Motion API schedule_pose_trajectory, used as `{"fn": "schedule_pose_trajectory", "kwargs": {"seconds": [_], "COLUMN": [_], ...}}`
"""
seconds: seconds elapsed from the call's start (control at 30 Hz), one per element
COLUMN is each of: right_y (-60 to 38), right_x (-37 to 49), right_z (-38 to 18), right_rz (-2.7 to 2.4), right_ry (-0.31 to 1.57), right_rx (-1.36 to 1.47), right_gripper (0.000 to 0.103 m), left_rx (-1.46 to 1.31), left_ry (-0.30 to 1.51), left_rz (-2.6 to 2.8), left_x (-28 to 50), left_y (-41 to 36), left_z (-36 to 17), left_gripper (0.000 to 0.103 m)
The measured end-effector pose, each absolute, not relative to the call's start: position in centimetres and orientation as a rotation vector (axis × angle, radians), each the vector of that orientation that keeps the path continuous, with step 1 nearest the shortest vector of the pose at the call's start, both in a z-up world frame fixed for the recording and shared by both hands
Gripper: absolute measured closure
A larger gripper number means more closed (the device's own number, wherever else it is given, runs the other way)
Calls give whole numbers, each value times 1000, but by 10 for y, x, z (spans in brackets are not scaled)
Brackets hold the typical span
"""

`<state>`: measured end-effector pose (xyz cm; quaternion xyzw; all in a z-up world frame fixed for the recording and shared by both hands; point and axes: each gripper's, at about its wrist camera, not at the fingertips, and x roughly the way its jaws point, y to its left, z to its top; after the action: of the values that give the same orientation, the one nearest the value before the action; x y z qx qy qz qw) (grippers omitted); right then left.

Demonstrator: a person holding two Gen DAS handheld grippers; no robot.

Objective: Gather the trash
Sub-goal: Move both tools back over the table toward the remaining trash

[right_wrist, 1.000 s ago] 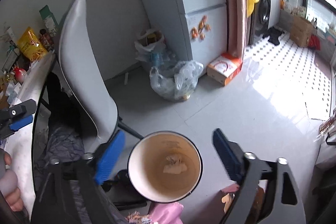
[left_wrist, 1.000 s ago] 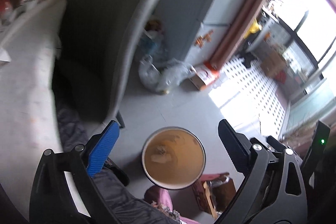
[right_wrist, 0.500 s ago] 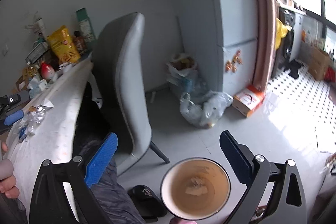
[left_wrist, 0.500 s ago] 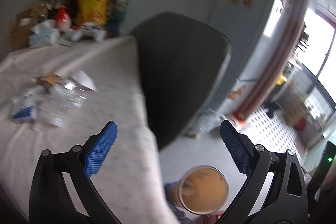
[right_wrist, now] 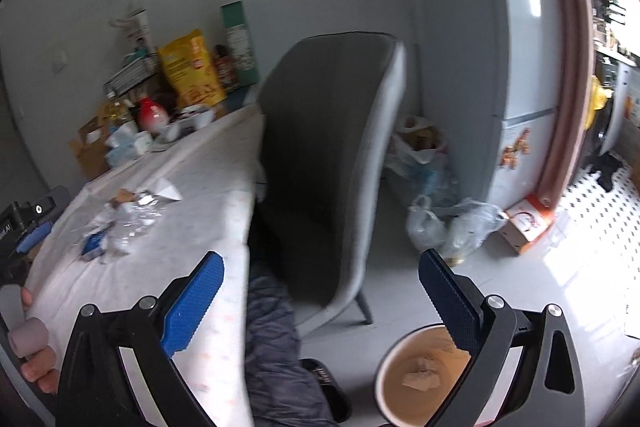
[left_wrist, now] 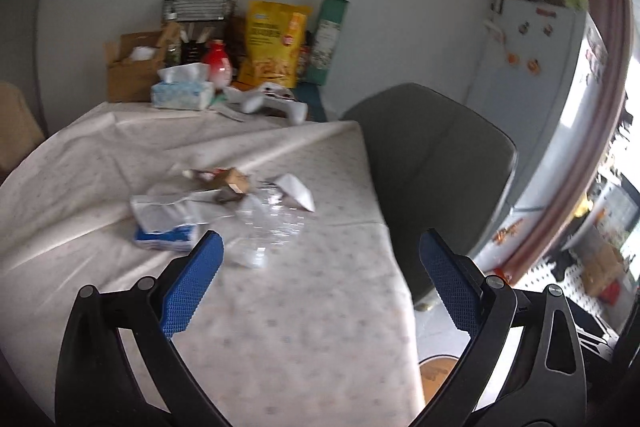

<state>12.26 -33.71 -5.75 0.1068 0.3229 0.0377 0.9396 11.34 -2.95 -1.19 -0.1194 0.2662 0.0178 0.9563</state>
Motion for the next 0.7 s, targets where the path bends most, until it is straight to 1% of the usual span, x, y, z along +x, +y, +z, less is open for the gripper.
{"fn": "schedule_pose_trajectory", "kwargs": {"seconds": [0.3,0.7], "right_y": [-284,-198], "right_x": [135,153], "right_z": [-50,-44], "right_rz": [126,261], "right_ry": [688,702], "right_rx": [167,87], "right_gripper": [7,8], "left_rx": [-324,-373], "left_ry": [536,523], "left_rz": [101,184], "left_x": [98,80], "left_y": [33,93], "left_z": [-16,-26], "left_gripper": [6,6]}}
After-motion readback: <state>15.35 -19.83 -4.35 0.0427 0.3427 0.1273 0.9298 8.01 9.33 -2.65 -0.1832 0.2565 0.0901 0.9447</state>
